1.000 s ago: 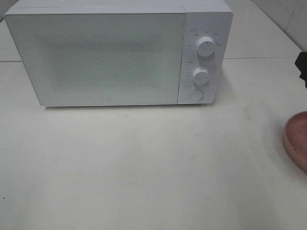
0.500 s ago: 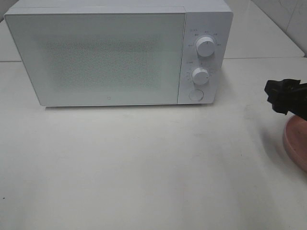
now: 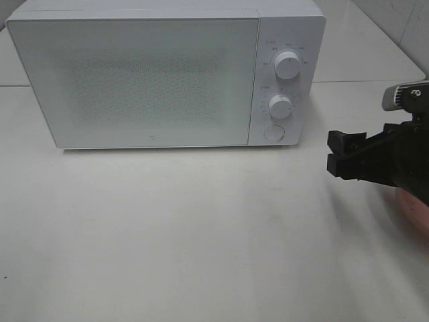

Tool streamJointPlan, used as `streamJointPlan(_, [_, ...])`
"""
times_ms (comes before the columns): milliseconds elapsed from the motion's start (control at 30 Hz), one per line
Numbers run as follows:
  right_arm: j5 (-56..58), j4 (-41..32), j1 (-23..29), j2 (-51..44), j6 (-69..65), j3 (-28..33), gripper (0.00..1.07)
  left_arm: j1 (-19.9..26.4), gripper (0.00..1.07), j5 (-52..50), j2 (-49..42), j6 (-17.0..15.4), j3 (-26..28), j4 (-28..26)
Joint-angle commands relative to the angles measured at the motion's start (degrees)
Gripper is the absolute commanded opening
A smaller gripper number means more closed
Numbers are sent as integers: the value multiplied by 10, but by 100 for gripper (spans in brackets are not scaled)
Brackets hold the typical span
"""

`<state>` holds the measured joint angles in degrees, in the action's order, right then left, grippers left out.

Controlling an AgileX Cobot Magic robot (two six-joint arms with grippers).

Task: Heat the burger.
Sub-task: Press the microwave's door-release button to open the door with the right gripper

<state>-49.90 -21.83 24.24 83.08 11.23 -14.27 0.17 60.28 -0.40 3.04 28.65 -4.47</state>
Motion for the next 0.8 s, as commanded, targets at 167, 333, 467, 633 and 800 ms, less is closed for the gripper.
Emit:
streamJointPlan(167, [-111, -80, 94, 53, 22, 1, 76, -1, 98, -8, -14, -1, -2, -2])
streamJointPlan(333, [-174, -146, 153, 99, 22, 1, 76, -1, 98, -8, -14, -1, -2, -2])
streamJointPlan(467, [-201, -186, 180, 121, 22, 1, 76, -1, 98, -8, -14, -1, -2, -2])
streamJointPlan(633, [-221, -209, 212, 143, 18, 0, 76, -1, 98, -8, -14, -1, -2, -2])
streamJointPlan(800, [-215, -207, 220, 152, -21, -3, 75, -1, 98, -8, -14, -1, -2, -2])
